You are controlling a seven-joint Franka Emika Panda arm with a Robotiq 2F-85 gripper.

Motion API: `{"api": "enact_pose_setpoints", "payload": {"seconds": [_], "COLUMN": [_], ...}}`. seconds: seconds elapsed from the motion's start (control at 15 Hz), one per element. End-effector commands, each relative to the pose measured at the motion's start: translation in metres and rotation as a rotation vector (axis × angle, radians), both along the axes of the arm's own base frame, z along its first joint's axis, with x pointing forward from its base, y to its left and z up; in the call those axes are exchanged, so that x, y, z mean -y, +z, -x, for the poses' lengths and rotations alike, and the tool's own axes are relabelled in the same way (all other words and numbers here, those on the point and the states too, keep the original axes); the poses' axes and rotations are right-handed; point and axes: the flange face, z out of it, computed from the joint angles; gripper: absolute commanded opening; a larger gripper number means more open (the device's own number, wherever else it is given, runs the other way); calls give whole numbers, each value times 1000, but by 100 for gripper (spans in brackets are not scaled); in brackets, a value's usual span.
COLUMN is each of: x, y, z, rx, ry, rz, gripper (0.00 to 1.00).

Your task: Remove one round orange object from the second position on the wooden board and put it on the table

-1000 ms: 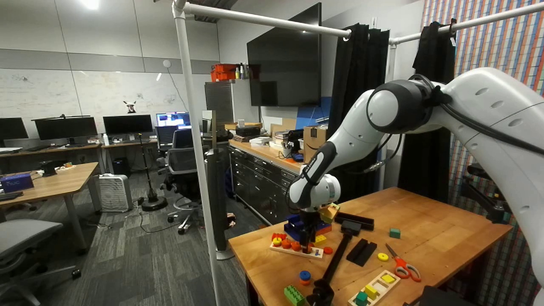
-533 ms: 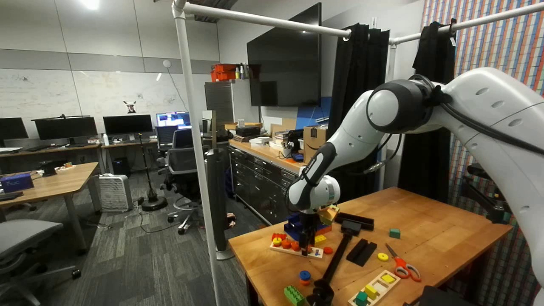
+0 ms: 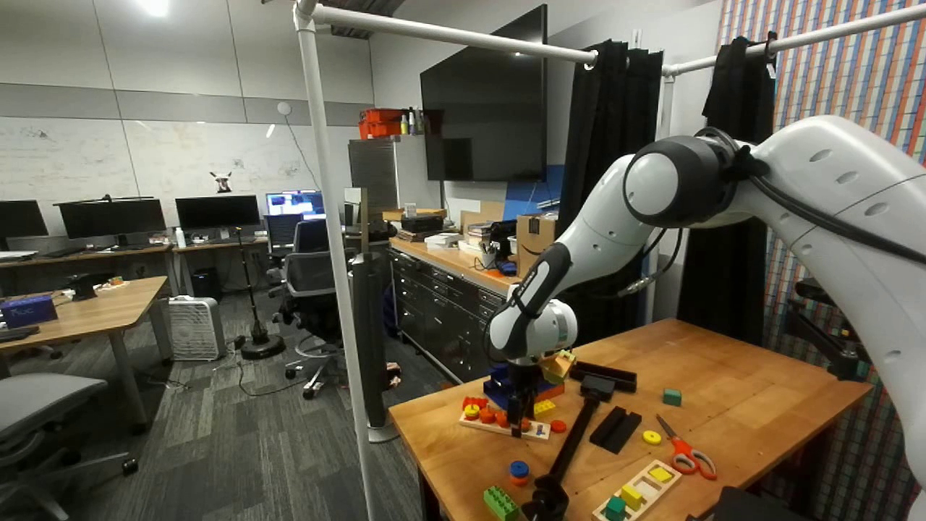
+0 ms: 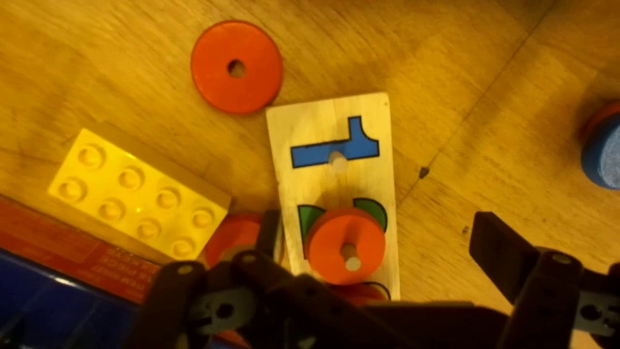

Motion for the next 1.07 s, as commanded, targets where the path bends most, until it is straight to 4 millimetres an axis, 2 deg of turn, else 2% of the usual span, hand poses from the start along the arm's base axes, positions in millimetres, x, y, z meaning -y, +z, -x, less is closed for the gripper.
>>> {"api": "enact_pose_setpoints", "payload": {"seconds": [0.0, 0.07, 0.13, 0.2, 0.27, 0.33, 0.67, 0.73, 1.0], "x": [-2, -2, -2, -2, -2, -2, -2, -2, -5], "y": [-2, -2, -3, -3, -3, -2, 1, 1, 5], "z": [-3, -3, -3, -3, -3, -4, -5, -6, -7], "rx": [14, 13, 11, 11, 12, 13, 19, 19, 26], "ry": [-2, 0, 2, 3, 3, 4, 4, 4, 1], "rz": [-8, -8, -7, -6, -5, -4, -1, 0, 18], "gripper": [100, 100, 75, 75, 68, 58, 21, 19, 19]}}
